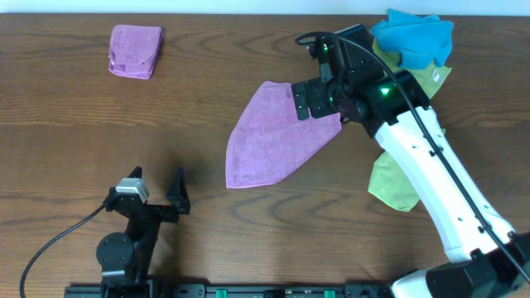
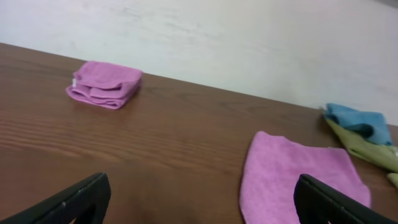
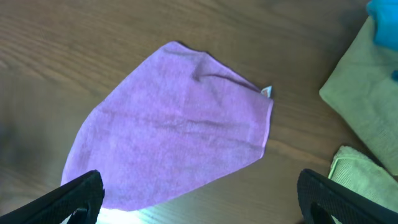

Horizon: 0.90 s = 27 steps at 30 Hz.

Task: Fold the cloth
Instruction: 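Move the right gripper back right and raise the left arm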

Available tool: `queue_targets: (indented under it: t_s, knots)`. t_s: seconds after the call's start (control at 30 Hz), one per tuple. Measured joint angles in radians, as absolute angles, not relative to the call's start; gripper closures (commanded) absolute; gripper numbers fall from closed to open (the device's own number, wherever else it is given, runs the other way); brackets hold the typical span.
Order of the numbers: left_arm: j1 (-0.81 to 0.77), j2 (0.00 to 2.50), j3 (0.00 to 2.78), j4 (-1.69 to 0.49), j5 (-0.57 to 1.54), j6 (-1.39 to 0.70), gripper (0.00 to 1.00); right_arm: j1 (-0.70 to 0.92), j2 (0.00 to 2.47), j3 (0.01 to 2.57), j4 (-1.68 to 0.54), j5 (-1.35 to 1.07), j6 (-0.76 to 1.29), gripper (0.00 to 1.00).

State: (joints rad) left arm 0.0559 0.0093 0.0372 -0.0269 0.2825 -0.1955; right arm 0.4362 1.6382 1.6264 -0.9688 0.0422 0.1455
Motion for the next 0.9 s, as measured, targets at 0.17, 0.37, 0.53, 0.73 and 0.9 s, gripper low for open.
queue_targets:
  t_s: [0.17,0.37,0.53,0.73,0.9]
  knots:
    - [0.056,0.009,0.025,0.007,0.312,-0.213,0.04,0.436,1.638,1.626,-0.986,0.019,0.145,0.01]
    - [0.056,0.009,0.024,0.006,0.318,-0.214,0.05,0.434,1.638,1.626,-1.022,-0.008,0.144,0.01]
    - [0.056,0.009,0.025,0.009,0.406,-0.214,0.04,0.414,1.638,1.626,-1.058,-0.012,0.102,0.01]
    - [0.056,0.010,0.006,0.167,0.474,-0.216,0.05,0.379,1.623,1.626,-1.133,-0.012,0.049,0.01]
    - [0.056,0.010,0.006,0.352,0.495,-0.210,0.05,0.360,1.566,1.626,-1.192,-0.012,-0.009,0.01]
